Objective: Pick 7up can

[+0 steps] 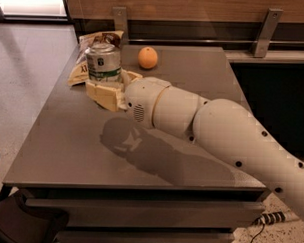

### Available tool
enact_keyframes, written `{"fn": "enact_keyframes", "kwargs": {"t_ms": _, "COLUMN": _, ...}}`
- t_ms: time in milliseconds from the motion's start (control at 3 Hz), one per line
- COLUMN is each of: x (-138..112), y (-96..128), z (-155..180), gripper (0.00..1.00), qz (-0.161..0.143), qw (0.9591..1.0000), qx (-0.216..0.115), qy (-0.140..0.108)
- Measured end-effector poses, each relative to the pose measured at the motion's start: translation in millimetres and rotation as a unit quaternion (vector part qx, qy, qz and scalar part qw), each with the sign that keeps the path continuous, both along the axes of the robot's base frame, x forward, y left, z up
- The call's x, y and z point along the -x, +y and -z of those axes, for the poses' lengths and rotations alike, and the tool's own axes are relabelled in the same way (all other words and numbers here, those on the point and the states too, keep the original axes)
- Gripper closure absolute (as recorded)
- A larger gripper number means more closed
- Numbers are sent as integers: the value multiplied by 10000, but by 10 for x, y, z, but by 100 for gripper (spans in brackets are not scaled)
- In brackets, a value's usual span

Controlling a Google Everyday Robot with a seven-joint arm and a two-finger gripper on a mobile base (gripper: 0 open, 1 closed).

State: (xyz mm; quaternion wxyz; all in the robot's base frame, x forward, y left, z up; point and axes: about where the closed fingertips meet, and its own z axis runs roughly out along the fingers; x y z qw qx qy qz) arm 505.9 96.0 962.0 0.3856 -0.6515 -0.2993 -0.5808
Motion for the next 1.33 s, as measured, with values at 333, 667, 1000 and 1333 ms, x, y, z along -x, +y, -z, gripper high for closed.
{"fn": "enact_keyframes", "kwargs": {"t_ms": 333, "x": -31, "y": -59, "z": 299, "gripper": 100, "qz": 341, "qw": 9978, "qx": 225, "qy": -516}}
{"fn": "enact_keyframes", "kwargs": {"t_ms": 667, "x": -28, "y": -132, "z": 596, "gripper": 100, "qz": 712, "qw": 9942, "qx": 401, "qy": -693}}
{"fn": "enact_keyframes", "kwargs": {"t_ms": 1000, "x": 11, "y": -190, "z": 860, "gripper": 100, "qz": 978, "qw": 9912, "qx": 560, "qy": -698}}
{"fn": "enact_keyframes", "kwargs": {"t_ms": 1333, "x": 39, "y": -224, "z": 1027, "gripper": 100, "qz": 1114, "qw": 9896, "qx": 663, "qy": -631}}
